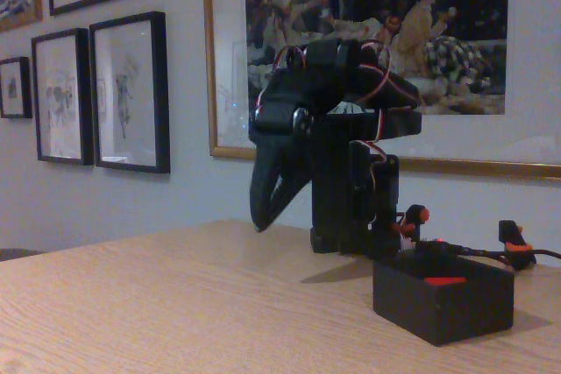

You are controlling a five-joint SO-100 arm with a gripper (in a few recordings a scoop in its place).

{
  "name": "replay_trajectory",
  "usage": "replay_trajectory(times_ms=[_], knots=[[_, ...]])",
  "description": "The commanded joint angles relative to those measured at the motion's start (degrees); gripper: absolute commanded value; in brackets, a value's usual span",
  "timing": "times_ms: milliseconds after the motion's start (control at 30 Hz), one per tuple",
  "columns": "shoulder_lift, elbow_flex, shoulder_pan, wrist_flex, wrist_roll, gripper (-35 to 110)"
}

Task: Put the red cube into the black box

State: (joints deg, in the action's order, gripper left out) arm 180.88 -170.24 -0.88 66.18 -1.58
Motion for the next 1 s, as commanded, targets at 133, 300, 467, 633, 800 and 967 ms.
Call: replay_trajectory(times_ms=[133,300,467,633,800,967], knots=[[3.9,-0.6,-0.1,1.9,-1.4,-15],[4.0,-0.7,-0.4,2.0,-1.2,-14],[4.2,-0.7,-0.8,2.1,-0.9,-12],[4.9,-0.8,-0.7,2.5,-1.0,-12],[5.1,-0.9,-0.7,2.5,-1.0,-12],[5.1,-0.9,-0.7,2.6,-1.1,-13]])
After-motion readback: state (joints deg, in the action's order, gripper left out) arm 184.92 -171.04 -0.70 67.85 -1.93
